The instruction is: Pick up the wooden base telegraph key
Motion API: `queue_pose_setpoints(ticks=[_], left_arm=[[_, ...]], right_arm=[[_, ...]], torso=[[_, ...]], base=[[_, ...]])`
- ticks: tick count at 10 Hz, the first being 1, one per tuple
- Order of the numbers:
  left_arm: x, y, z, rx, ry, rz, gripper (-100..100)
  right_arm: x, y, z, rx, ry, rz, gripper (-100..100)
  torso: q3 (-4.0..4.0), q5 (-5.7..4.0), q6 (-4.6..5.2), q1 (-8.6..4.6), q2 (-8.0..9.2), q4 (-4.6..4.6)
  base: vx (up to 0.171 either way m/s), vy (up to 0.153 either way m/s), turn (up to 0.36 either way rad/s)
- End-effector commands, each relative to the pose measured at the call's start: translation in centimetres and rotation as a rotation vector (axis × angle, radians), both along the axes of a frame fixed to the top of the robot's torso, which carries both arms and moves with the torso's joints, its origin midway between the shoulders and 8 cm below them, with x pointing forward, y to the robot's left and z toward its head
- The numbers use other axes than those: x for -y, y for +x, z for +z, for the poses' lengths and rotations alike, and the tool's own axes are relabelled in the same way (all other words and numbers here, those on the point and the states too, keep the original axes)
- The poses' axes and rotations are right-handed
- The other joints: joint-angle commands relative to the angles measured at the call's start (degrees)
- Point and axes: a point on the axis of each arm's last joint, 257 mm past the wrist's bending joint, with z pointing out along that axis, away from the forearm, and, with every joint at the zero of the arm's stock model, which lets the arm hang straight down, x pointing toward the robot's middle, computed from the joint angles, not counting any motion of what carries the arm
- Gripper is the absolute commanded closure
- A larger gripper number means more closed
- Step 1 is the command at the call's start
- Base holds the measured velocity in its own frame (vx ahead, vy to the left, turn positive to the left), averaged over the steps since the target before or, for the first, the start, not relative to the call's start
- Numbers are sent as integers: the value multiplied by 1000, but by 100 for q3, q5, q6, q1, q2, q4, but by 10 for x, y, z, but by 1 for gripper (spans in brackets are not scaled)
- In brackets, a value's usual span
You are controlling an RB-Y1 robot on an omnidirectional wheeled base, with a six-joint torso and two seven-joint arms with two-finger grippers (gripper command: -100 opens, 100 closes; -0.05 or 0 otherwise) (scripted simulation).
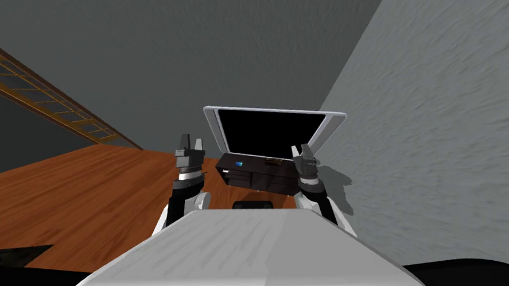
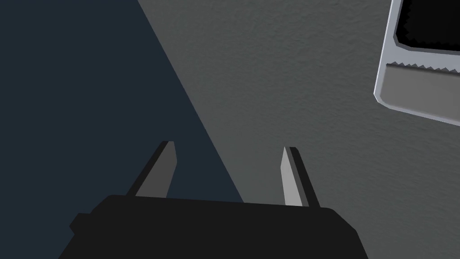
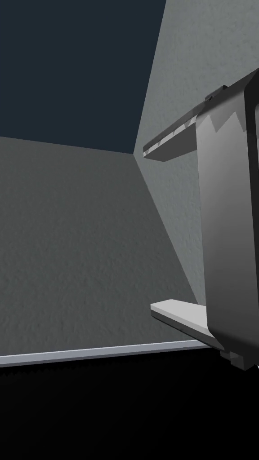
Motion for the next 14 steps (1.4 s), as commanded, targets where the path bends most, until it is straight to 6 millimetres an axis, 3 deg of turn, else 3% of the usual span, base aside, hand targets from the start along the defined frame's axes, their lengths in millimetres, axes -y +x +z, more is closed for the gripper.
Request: queue_pose_setpoints(ticks=[1,2,4,6,9,14], left_arm=[[0,0,0,0,0,0,0],[0,0,0,0,0,0,0],[0,0,0,0,0,0,0],[0,0,0,0,0,0,0],[0,0,0,0,0,0,0],[0,0,0,0,0,0,0]], right_arm=[[-7,8,-25,-54,-58,19,-100],[-7,8,-27,-59,-66,21,-100],[-17,15,-66,-130,-161,49,-100],[-14,17,-76,-151,-171,47,-100],[-22,20,-125,-234,-296,78,-100],[-13,18,-202,-369,-456,97,-100]], torso=[[0,0,0,0,0,0],[-1,0,-1,1,-1,0],[-3,1,0,4,-4,-1],[-3,2,3,5,-6,-1],[-12,0,3,1,-21,-5],[-14,2,0,8,-25,-5]], base=[[-75,18,188],[-62,17,74],[-77,35,188],[-33,19,38],[-23,27,152],[-16,38,140]])
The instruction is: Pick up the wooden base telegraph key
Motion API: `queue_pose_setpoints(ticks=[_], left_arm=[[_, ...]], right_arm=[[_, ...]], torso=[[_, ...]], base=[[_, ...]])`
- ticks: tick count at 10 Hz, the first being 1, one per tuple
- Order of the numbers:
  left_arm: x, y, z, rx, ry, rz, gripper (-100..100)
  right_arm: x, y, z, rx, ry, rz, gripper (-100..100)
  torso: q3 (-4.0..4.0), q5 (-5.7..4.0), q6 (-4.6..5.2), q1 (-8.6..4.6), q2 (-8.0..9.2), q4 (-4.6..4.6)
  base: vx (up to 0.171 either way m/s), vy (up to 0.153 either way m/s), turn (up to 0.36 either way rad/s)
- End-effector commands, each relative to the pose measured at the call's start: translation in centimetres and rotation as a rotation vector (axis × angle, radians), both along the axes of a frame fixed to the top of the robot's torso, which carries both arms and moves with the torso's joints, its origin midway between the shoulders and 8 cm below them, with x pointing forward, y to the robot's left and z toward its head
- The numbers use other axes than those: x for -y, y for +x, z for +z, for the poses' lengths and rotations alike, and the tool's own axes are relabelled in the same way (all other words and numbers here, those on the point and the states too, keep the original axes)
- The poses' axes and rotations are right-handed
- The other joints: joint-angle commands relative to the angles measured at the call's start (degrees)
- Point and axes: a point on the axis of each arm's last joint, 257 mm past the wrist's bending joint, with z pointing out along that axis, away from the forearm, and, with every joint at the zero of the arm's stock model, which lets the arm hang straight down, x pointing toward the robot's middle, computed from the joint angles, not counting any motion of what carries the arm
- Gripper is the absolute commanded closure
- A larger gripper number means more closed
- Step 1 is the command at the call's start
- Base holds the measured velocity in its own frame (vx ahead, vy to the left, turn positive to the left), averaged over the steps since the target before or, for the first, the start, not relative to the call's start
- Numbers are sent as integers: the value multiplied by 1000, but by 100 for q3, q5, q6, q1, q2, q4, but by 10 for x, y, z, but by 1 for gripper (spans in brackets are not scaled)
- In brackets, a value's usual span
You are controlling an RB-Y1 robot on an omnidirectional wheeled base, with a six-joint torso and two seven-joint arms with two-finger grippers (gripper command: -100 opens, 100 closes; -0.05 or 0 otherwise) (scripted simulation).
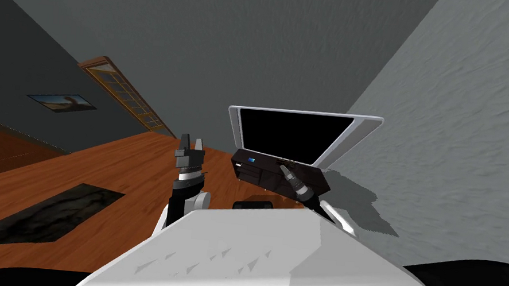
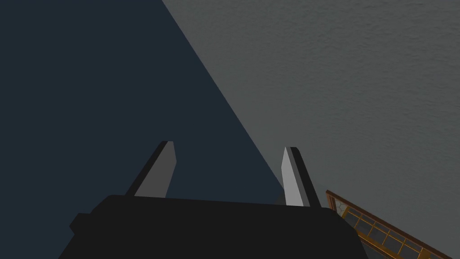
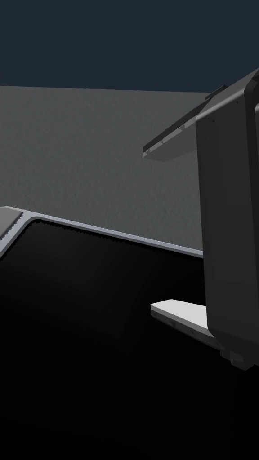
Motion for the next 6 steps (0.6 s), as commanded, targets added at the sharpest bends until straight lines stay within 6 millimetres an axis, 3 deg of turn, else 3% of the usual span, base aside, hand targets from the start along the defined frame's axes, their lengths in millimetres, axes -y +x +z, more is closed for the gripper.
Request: queue_pose_setpoints(ticks=[1,5,6], left_arm=[[0,0,0,0,0,0,0],[0,0,0,0,0,0,0],[0,0,0,0,0,0,0]], right_arm=[[3,-3,-31,-51,-94,23,-100],[21,-19,-99,-158,-277,61,-100],[27,-20,-105,-170,-289,59,-100]], torso=[[0,0,0,0,0,0],[-4,1,0,1,-6,-1],[-5,1,-4,3,-9,-1]], base=[[1,54,214],[10,41,169],[21,33,107]])
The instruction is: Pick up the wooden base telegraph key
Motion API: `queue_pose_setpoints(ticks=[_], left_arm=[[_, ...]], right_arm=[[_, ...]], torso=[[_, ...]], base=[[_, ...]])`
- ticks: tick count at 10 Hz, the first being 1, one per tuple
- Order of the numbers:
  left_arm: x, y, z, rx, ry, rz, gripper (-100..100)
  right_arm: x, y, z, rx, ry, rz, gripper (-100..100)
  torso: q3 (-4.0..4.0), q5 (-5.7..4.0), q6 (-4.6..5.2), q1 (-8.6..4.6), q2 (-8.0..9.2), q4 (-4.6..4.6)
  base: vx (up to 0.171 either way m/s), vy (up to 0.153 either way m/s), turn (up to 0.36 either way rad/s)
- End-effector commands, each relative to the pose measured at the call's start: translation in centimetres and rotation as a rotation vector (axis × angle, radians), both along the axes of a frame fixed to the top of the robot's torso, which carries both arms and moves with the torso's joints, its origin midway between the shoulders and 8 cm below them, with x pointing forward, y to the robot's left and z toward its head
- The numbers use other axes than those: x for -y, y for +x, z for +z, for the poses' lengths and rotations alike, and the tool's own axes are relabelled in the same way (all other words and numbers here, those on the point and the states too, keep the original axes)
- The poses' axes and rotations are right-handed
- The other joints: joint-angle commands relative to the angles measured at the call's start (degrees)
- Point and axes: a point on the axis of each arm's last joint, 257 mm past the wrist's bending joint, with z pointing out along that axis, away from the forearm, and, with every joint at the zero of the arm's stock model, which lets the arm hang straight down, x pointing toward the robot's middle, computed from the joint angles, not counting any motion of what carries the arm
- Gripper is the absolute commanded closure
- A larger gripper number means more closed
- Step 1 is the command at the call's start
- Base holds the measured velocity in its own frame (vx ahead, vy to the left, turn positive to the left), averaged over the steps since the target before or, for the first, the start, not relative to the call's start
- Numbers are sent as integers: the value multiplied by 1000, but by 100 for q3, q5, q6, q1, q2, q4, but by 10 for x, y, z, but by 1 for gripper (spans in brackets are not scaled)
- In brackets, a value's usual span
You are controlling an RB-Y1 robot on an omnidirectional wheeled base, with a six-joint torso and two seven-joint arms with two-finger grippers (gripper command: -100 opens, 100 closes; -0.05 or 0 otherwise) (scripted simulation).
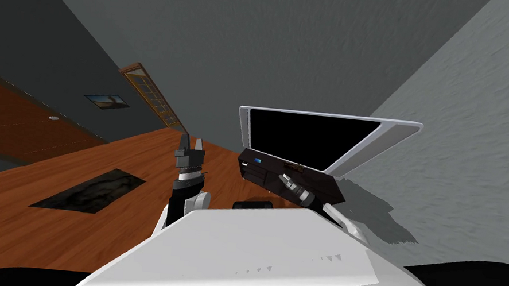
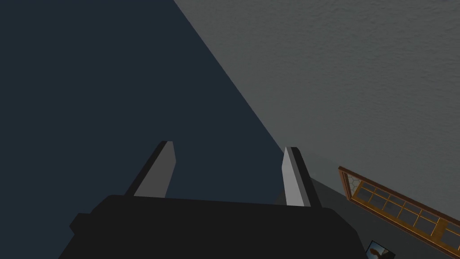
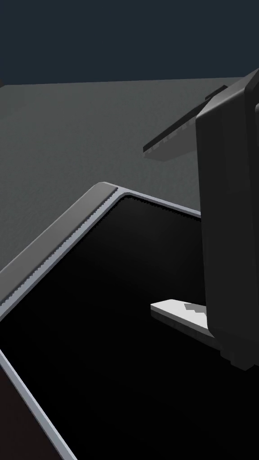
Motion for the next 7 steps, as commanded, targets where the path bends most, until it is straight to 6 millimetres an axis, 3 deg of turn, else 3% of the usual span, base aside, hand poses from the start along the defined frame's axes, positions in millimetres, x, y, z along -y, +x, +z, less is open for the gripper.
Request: queue_pose_setpoints(ticks=[1,2,4,7], left_arm=[[0,0,0,0,0,0,0],[0,0,0,0,0,0,0],[0,0,0,0,0,0,0],[0,0,0,0,0,0,0]], right_arm=[[11,-6,-19,-32,-29,-9,-100],[17,-16,-40,-60,-116,31,-100],[31,-20,-56,-96,-135,9,-100],[65,-49,-108,-186,-322,67,-100]], torso=[[0,0,0,0,0,0],[2,-2,2,-6,4,1],[1,-1,1,-3,1,0],[0,0,2,-1,1,0]], base=[[10,13,-27],[16,36,242],[16,19,57],[26,40,200]])
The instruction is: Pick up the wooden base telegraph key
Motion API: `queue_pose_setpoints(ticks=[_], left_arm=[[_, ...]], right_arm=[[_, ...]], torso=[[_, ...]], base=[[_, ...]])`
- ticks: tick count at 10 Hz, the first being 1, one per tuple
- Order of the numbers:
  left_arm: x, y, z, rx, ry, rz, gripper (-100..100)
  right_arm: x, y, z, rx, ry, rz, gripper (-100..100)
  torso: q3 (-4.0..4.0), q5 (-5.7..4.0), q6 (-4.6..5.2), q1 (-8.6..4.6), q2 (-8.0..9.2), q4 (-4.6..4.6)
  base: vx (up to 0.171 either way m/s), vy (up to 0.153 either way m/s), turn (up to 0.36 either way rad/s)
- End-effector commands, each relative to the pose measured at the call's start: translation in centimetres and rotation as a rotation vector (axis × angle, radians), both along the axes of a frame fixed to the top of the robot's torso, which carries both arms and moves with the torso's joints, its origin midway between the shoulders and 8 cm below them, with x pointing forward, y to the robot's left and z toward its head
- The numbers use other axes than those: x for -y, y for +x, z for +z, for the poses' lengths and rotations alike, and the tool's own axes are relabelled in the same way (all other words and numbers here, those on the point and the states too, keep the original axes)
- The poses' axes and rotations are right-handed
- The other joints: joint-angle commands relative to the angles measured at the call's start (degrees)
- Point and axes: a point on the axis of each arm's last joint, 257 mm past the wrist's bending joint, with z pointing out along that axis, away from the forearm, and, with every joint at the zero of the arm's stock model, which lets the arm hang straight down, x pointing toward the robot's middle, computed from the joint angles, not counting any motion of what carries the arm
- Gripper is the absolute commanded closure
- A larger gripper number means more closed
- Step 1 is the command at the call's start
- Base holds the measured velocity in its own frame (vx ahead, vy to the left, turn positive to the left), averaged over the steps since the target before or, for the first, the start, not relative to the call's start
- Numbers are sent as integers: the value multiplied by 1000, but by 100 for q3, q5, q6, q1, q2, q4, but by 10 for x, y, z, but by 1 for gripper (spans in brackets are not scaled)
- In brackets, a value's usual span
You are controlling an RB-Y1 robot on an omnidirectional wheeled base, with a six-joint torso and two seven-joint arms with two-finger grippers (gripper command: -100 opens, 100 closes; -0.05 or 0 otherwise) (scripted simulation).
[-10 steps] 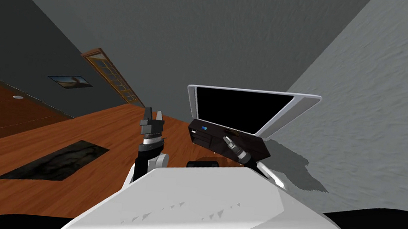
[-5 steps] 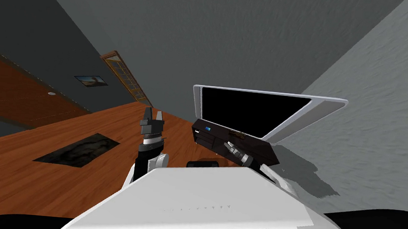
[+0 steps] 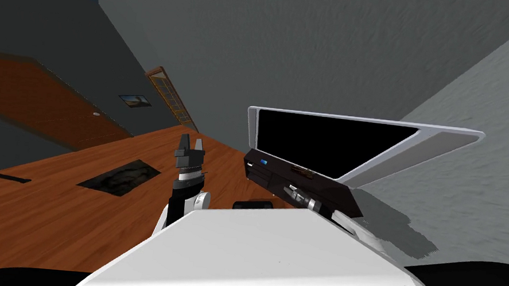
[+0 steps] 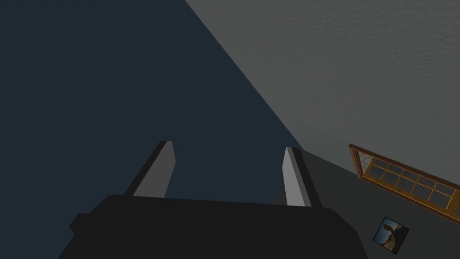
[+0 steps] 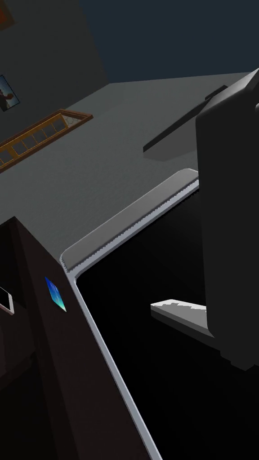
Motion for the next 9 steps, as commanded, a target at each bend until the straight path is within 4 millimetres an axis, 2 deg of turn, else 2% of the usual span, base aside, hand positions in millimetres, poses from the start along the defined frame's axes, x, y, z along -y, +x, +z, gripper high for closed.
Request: queue_pose_setpoints(ticks=[1,2,3,5,6,7,8,9], left_arm=[[0,0,0,0,0,0,0],[0,0,0,0,0,0,0],[0,0,0,0,0,0,0],[0,0,0,0,0,0,0],[0,0,0,0,0,0,0],[0,0,0,0,0,0,0],[0,0,0,0,0,0,0],[0,0,0,0,0,0,0]], right_arm=[[16,-5,-16,-28,-60,14,-100],[25,-9,-24,-48,-74,0,-100],[41,-22,-38,-77,-160,47,-100],[56,-29,-50,-108,-181,25,-100],[77,-43,-62,-140,-269,69,-100],[90,-50,-70,-165,-287,52,-100],[90,-50,-70,-165,-287,52,-100],[111,-64,-79,-195,-372,97,-100]], torso=[[0,0,0,0,0,0],[-1,-1,3,-4,-1,-1],[2,-3,6,-10,5,0],[0,-2,4,-5,0,0],[2,-3,6,-9,5,0],[2,-2,1,-6,3,1],[1,-1,5,-5,2,0],[3,-3,6,-9,6,1]], base=[[31,31,118],[16,10,-16],[27,34,208],[23,22,65],[23,31,227],[29,29,136],[17,11,-22],[33,33,232]])
